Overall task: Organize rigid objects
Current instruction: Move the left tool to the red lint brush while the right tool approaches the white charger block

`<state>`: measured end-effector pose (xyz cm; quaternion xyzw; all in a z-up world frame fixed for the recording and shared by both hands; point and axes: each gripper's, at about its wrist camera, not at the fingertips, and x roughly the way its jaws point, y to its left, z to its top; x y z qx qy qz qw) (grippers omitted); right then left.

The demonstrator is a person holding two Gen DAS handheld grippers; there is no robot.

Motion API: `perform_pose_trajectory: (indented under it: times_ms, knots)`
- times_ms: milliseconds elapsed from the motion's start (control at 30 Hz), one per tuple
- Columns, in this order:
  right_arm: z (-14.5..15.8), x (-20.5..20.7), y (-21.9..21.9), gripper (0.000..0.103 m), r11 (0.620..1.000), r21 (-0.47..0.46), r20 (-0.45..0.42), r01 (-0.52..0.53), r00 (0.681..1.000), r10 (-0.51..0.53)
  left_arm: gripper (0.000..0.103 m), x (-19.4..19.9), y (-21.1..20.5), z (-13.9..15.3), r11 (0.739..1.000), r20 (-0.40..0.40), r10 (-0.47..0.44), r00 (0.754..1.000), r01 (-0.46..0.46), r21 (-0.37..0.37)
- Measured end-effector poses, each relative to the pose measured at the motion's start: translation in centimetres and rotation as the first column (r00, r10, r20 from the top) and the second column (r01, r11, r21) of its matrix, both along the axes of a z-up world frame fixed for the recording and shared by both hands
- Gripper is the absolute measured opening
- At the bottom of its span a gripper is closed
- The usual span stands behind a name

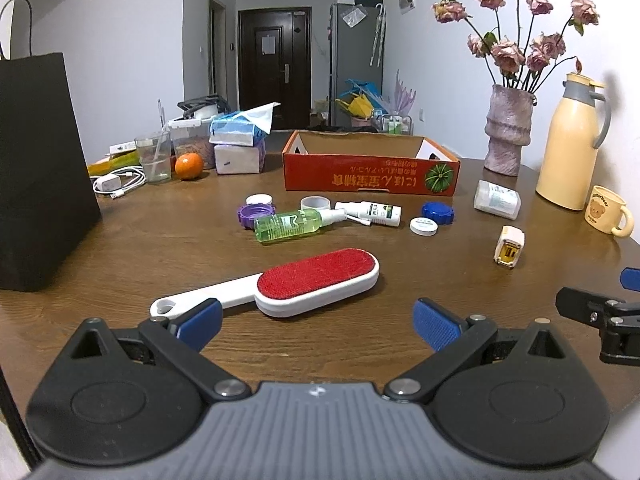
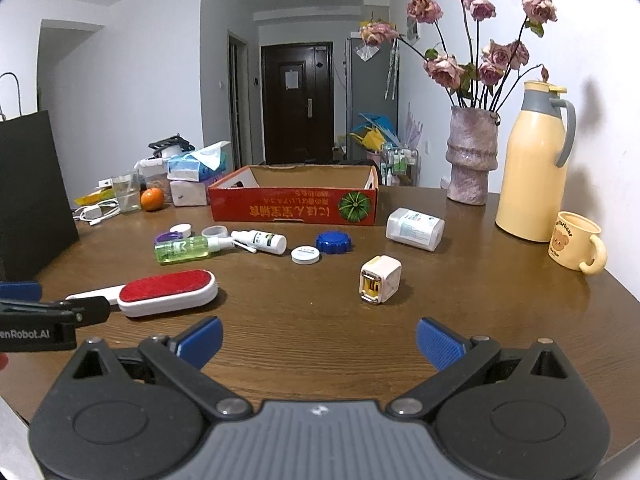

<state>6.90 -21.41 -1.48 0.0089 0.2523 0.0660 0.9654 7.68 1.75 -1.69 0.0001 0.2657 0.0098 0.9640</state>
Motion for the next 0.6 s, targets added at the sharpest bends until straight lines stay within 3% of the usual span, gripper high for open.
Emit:
perform_pose_trajectory:
  times_ms: [600]
  knots:
    - [-2.4, 6.4, 0.2, 0.103, 0.999, -0.005, -0.089, 0.032, 0.996, -0.032, 0.103, 6.8, 1.2, -2.1, 1.000, -0.079, 0.006, 0.997, -0.005, 0.013]
